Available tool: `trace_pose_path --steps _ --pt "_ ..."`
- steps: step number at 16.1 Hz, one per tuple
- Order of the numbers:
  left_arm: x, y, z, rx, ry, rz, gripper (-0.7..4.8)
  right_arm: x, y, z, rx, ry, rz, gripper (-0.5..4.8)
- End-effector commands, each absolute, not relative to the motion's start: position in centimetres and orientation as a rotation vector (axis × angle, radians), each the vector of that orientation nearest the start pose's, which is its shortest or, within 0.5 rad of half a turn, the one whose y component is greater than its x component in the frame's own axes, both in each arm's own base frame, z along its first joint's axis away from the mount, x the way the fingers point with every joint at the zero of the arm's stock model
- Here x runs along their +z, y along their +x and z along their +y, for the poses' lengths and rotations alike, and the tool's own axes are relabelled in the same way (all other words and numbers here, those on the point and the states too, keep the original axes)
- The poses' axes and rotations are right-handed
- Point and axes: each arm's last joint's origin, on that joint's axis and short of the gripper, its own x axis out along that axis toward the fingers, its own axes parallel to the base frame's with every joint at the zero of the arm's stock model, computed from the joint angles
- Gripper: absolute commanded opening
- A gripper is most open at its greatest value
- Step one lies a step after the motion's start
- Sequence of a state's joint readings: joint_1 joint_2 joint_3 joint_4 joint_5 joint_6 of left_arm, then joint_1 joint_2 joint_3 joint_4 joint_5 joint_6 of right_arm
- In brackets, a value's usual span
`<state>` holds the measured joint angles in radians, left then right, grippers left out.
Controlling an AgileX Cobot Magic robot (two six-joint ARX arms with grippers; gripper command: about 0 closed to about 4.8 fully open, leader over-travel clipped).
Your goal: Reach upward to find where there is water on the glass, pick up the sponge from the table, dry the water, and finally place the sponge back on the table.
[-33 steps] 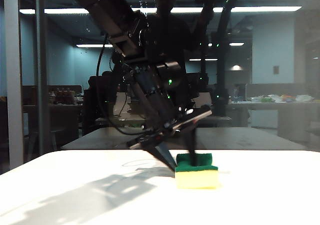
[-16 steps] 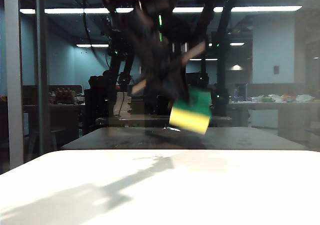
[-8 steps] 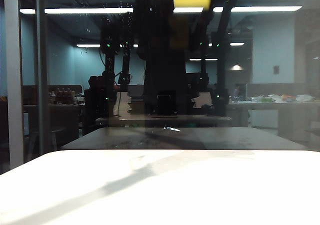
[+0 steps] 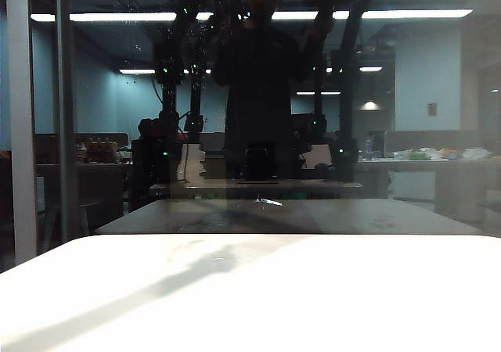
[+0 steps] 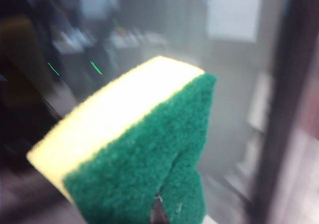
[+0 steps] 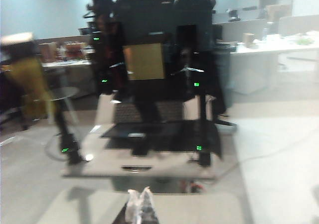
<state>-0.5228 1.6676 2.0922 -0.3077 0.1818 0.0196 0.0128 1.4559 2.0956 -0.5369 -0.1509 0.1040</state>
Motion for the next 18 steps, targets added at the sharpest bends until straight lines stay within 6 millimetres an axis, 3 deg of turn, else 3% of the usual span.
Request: trace_pose_path --steps 1,5,8,13,18 --pt "55.1 29.8 -15.3 -0.629 -0.005 -0.304 -0.06 57.4 24.2 0.9 0.205 0.089 -0.120 -0.02" --pt "55.3 31.4 -12.6 -0.539 0.006 -0.356 -0.06 57.4 24.1 1.2 0.334 0.080 -0.112 -0.02" --pt "55.0 33.1 -11.6 -0.610 0.036 -0.434 -0.06 57.4 24.0 1.4 0.389 0.077 -0.107 -0.02" --pt "53.0 35.9 -12.2 -0.712 0.046 -0.429 -0.05 57.1 23.8 1.7 0.513 0.074 -0.074 -0.02" --pt "52.6 37.4 -12.1 -0.663 -0.011 -0.487 -0.06 56.6 23.9 1.7 0.512 0.087 -0.023 -0.02"
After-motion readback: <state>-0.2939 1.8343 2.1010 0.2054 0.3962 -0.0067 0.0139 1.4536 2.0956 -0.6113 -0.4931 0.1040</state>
